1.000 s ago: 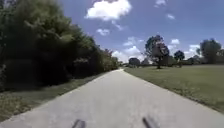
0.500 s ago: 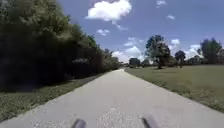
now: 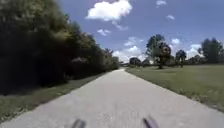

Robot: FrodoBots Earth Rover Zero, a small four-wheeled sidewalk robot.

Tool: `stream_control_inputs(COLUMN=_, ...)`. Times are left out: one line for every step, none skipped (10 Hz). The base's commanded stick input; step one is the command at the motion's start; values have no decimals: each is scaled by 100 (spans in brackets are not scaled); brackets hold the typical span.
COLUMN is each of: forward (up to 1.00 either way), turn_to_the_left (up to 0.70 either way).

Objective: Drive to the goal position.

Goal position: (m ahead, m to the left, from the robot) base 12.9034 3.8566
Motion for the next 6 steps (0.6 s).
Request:
stream_control_inputs(forward=50, turn_to_the_left=-50)
stream_control_inputs(forward=50, turn_to_the_left=-50)
stream_control_inputs(forward=50, turn_to_the_left=-50)
stream_control_inputs(forward=50, turn_to_the_left=-15)
stream_control_inputs(forward=50, turn_to_the_left=0)
stream_control_inputs(forward=50, turn_to_the_left=0)
